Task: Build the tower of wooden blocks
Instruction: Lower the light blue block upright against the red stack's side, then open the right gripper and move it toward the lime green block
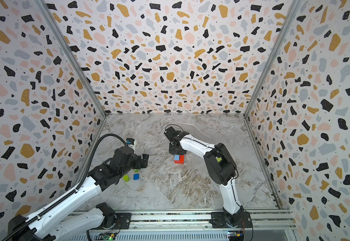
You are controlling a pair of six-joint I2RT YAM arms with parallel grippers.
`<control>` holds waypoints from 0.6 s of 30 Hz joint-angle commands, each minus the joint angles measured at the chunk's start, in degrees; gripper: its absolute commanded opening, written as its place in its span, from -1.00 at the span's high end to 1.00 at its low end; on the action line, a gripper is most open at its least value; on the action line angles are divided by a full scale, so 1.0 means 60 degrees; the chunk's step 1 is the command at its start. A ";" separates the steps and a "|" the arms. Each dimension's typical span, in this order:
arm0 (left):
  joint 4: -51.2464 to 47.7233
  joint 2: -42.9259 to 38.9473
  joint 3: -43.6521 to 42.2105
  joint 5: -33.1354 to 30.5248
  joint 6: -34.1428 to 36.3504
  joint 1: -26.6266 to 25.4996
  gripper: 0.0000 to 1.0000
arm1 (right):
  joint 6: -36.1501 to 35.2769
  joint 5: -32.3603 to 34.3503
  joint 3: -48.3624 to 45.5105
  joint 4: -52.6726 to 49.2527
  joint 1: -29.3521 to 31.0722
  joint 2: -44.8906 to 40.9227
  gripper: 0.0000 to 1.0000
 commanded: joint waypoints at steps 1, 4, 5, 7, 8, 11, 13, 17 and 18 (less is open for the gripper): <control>0.0160 -0.0153 -0.0075 0.0007 0.0042 0.0007 -1.00 | -0.0126 0.0071 0.0231 -0.0320 0.0065 0.0026 0.34; 0.0163 -0.0155 -0.0078 0.0015 0.0038 0.0007 -1.00 | -0.0139 0.0041 0.0197 -0.0325 0.0079 -0.0008 0.30; 0.0164 -0.0158 -0.0076 0.0014 0.0038 0.0007 -1.00 | -0.0150 0.0043 0.0204 -0.0334 0.0080 0.0003 0.28; 0.0161 -0.0159 -0.0073 0.0006 0.0038 0.0007 -1.00 | -0.0156 0.0032 0.0196 -0.0371 0.0098 -0.0020 0.25; 0.0164 -0.0167 -0.0084 0.0014 0.0038 0.0006 -1.00 | -0.0161 0.0027 0.0197 -0.0373 0.0094 -0.0022 0.23; 0.0164 -0.0157 -0.0077 0.0007 0.0038 0.0007 -1.00 | -0.0168 0.0012 0.0183 -0.0387 0.0123 -0.0030 0.21; 0.0163 -0.0168 -0.0072 0.0006 0.0037 0.0007 -1.00 | -0.0169 0.0013 0.0196 -0.0387 0.0131 -0.0032 0.19; 0.0155 -0.0184 -0.0089 0.0005 0.0033 0.0006 -1.00 | -0.0192 0.0111 0.0215 -0.0409 0.0127 -0.0143 0.13; 0.0160 -0.0184 -0.0080 -0.0009 0.0029 0.0005 -1.00 | -0.0228 0.0159 0.0240 -0.0438 0.0127 -0.0186 0.12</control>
